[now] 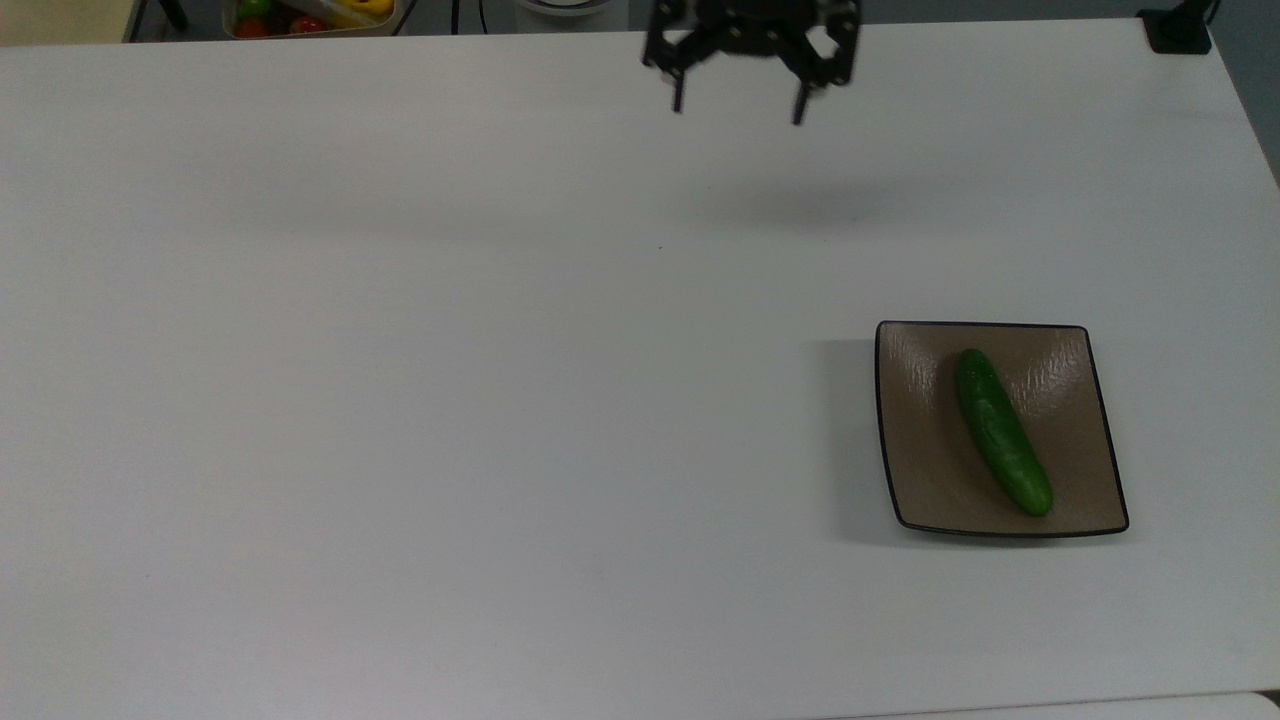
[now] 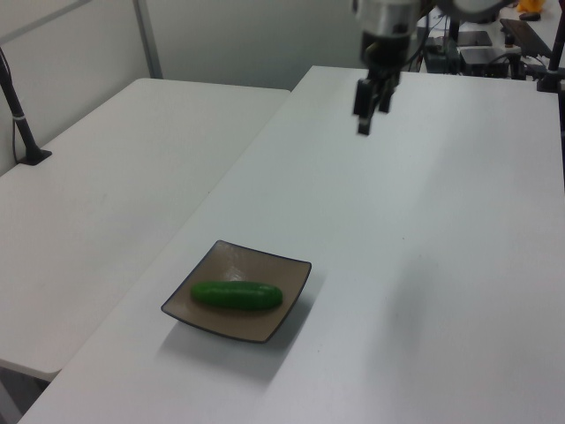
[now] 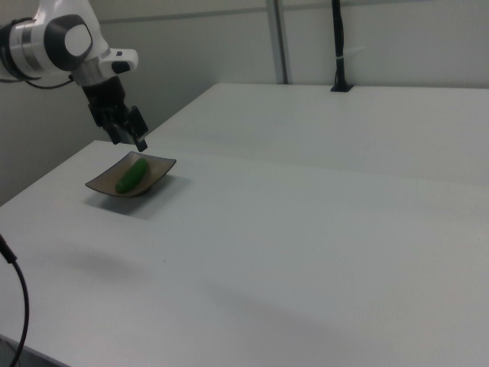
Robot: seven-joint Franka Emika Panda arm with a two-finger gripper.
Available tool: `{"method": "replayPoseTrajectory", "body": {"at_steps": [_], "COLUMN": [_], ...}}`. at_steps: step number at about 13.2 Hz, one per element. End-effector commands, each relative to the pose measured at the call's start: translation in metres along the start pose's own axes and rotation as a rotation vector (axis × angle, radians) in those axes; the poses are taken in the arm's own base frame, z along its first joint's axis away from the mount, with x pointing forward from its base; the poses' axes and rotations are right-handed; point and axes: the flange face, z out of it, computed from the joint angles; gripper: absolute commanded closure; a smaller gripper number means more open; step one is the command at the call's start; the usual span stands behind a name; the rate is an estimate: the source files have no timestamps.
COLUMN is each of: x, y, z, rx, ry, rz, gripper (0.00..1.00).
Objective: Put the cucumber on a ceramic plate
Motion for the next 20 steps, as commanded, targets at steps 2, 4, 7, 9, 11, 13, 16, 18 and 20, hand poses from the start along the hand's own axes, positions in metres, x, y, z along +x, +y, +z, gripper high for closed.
{"method": "replayPoseTrajectory", "body": {"at_steps": [2,4,7,9,11,13,16,18,20], "x": [-0.034,-0.042,-0.048,-0.045,-0.040,-0.032,-0.018,-0.012,-0.010], "y": [0.065,0.086,0.106,0.112,0.121,0.133,0.142,0.144,0.145], "z": [-0.034,-0.038,-0.039,-0.035,-0.035,-0.033,-0.028,-0.026,-0.022], "rx": [-0.041,-0.017,-0.009,-0.001,0.049,0.076,0.087,0.088,0.087], "ry": [-0.074,-0.097,-0.103,-0.102,-0.100,-0.079,-0.018,0.005,0.000], "rz": [0.101,0.134,0.147,0.114,0.069,0.020,-0.109,-0.179,-0.204], "gripper": [0.00,0.00,0.00,0.00,0.00,0.00,0.00,0.00,0.00]}}
